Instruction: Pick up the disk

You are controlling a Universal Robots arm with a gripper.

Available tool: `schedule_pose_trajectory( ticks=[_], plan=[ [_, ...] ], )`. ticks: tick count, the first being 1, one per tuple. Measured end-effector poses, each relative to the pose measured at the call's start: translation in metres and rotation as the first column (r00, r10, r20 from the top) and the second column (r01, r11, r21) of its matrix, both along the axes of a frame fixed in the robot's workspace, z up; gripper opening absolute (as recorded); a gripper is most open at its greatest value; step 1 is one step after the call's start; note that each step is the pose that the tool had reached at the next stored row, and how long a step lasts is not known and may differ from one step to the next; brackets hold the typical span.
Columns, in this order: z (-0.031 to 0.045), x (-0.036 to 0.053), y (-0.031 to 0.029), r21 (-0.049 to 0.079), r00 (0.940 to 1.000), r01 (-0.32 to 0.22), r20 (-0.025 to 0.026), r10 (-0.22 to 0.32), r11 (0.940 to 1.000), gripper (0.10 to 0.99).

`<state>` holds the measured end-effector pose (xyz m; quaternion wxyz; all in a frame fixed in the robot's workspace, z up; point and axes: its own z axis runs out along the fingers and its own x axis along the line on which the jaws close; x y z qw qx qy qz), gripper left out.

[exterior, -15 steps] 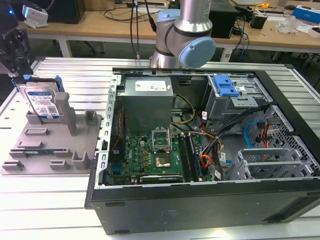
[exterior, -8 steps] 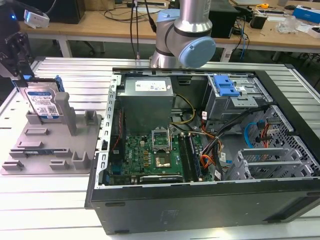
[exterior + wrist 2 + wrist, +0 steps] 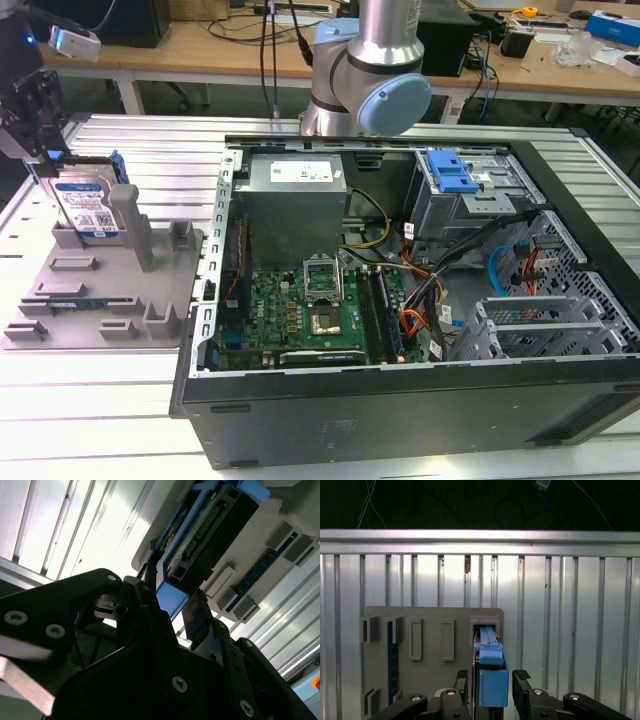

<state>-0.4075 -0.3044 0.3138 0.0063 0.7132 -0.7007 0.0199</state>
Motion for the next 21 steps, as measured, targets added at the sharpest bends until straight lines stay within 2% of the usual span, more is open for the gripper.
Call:
schedule_pose_trajectory(
  ticks=[6,13,18,21],
  plan=[
    [-0.0059,-0.0007,-0.0003,0.000,1.0000,-0.002,0.0007,0.002,1.0000,0.482],
    [-0.0088,-0.0007,-0.0003,0.000,1.0000,-0.002,0.0008,0.002,1.0000,0.482],
    [-0.0105,-0.0006,-0.0002,0.000,1.0000,-0.002,-0.0061,0.002,1.0000,0.482],
    [-0.0116,-0.0006,-0.0002,0.000,1.0000,-0.002,-0.0061,0.002,1.0000,0.482]
  ],
)
